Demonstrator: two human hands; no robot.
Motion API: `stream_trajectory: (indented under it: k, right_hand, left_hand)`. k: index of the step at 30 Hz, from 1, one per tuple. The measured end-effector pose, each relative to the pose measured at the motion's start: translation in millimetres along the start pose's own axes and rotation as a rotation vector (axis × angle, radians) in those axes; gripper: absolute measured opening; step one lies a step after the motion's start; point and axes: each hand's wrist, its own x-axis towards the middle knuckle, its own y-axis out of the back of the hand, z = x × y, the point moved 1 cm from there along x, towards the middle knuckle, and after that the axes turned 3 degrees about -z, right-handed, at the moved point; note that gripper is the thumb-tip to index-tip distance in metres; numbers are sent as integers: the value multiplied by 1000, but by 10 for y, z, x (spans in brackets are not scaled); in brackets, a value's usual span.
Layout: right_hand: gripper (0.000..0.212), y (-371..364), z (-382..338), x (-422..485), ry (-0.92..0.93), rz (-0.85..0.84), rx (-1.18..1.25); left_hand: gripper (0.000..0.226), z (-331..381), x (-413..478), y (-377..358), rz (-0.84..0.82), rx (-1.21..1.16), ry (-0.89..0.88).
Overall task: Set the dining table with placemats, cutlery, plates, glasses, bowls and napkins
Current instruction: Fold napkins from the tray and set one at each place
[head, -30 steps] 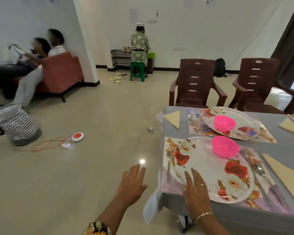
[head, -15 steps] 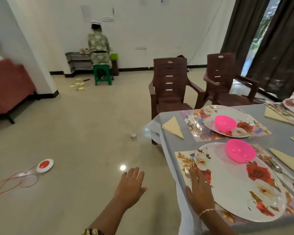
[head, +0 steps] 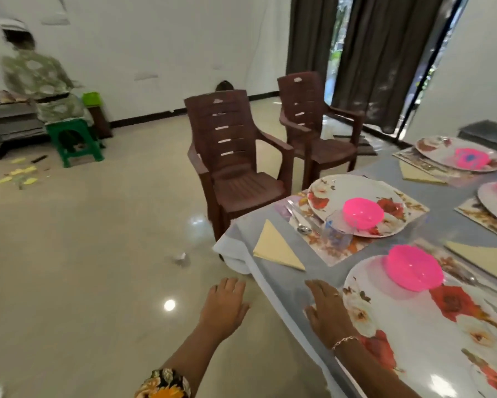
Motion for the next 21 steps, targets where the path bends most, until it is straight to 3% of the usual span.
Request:
stream_trajectory:
  k: [4, 10, 16, 21]
  right_hand:
    - [27, -71, -69, 393, -366, 63, 296]
    - [23, -209, -92, 989, -898, 87, 476]
    - [5, -285, -175, 1164, -1129, 98, 417]
    - [19, -266, -241, 1134, -1285, 57, 368]
  left_hand:
    - [41, -189, 685, 45, -105, -126, -38]
    - [38, -548, 1839, -47, -101, -186, -163]
    - [41, -660, 2625, -219, -208, -223, -390]
    - [34, -541, 2973, -334, -236, -131, -504]
